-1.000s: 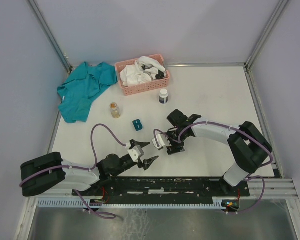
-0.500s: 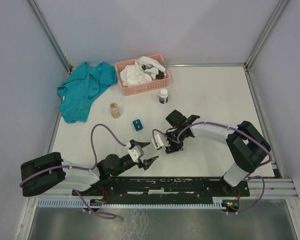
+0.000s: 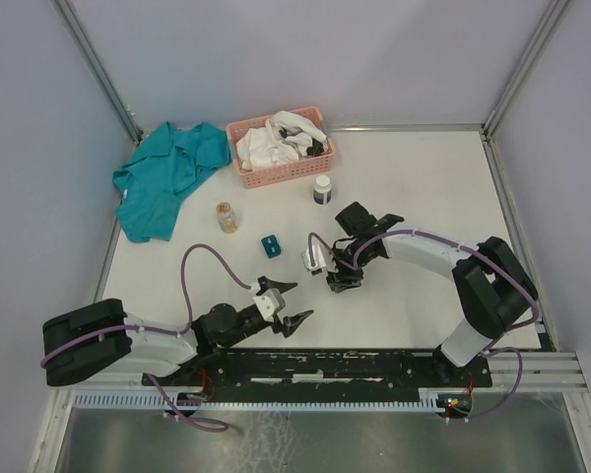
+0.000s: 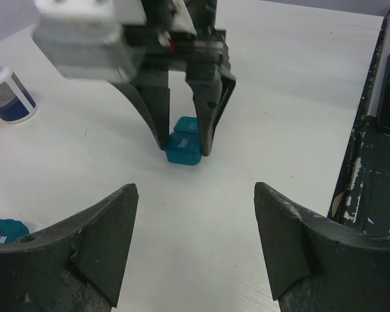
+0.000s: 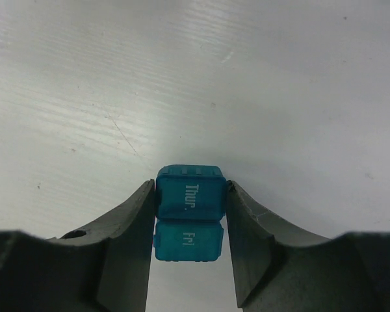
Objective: Sort the pills into containers
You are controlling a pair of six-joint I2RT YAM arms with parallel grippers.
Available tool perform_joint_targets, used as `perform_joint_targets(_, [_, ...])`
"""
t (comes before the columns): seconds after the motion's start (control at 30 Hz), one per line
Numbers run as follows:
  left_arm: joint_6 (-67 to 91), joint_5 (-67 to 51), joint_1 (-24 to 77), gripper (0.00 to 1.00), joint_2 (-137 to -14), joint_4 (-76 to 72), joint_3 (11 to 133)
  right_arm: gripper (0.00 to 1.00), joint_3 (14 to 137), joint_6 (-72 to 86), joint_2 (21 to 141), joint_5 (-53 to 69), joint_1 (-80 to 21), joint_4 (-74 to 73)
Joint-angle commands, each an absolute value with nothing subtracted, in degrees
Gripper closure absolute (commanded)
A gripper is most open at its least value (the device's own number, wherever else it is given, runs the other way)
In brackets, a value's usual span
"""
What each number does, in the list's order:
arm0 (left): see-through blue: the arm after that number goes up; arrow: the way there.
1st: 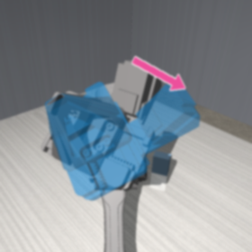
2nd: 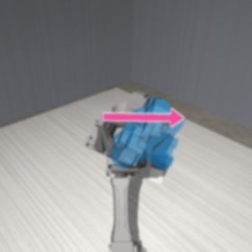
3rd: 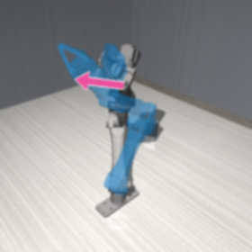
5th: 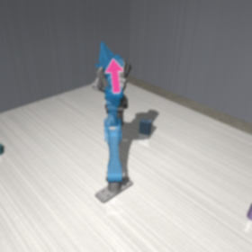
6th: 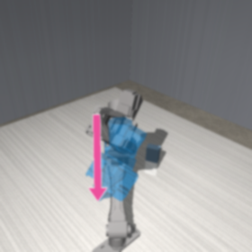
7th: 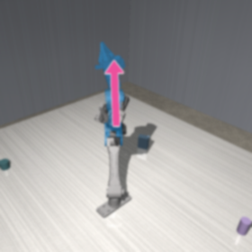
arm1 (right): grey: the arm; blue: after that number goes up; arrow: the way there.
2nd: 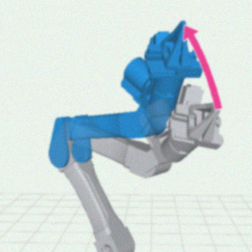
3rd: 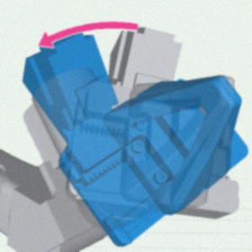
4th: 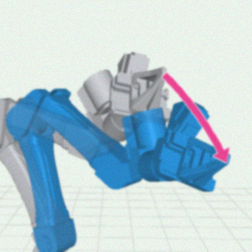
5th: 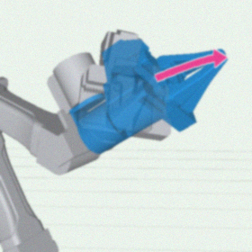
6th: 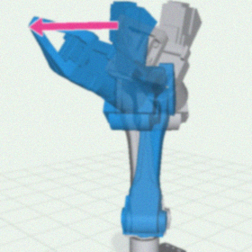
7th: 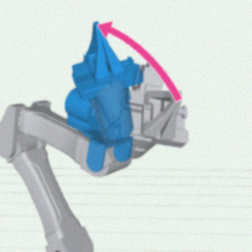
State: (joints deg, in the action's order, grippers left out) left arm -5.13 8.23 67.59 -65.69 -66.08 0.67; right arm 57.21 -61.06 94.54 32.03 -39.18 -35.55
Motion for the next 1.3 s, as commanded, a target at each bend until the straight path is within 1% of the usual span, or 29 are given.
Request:
perform_joint_targets(0.0, [-6.1,6.0,67.9,0.21,-67.1,-69.1,0.0,0.68,61.4,-55.2,90.9,41.4,-36.3,-38.6])
perform_joint_targets(0.07, [-6.0,5.8,67.9,0.2,-69.2,-69.8,1.4,0.68,62.6,-51.3,90.4,42.7,-35.9,-38.8])
perform_joint_targets(0.13, [-5.7,6.3,67.9,0.17,-71.6,-71.9,2.7,0.69,63.9,-46.2,90.1,43.1,-35.8,-38.2])
perform_joint_targets(0.27, [-3.4,8.5,67.8,0.11,-75.5,-79.4,3.7,0.69,63.6,-30.7,86.7,38.3,-35.5,-30.5])
perform_joint_targets(0.4, [4.4,11.7,67.8,0.08,-78.0,-84.9,5.2,0.7,61.2,-15.0,82.2,31.7,-35.1,-21.0])
perform_joint_targets(0.5, [12.5,14.7,67.8,0.08,-78.7,-84.8,7.5,0.73,59.5,-7.3,79.9,28.1,-35.1,-16.5])
perform_joint_targets(0.6, [22.6,18.2,67.8,0.08,-80.2,-83.8,9.5,0.74,57.7,-0.6,78.1,24.5,-35.1,-12.6])
perform_joint_targets(0.77, [36.9,25.3,67.9,0.09,-83.7,-83.3,12.1,0.76,55.6,6.0,77.2,20.3,-35.1,-8.4])
perform_joint_targets(0.87, [43.2,28.9,67.9,0.1,-85.3,-76.6,15.8,0.75,54.7,9.2,76.9,18.9,-35.1,-6.9])
perform_joint_targets(0.93, [45.7,30.4,67.9,0.12,-86.4,-73.8,17.8,0.75,54.4,10.8,76.7,18.1,-35.1,-6.5])
perform_joint_targets(1.13, [49.4,32.7,67.9,0.21,-91.2,-76.9,19.7,0.74,53.6,14.0,77.0,18.3,-35.1,-5.6])
perform_joint_targets(1.27, [50.9,36.2,67.9,0.24,-92.7,-75.5,21.1,0.75,53.5,15.3,76.8,18.9,-35.1,-5.1])
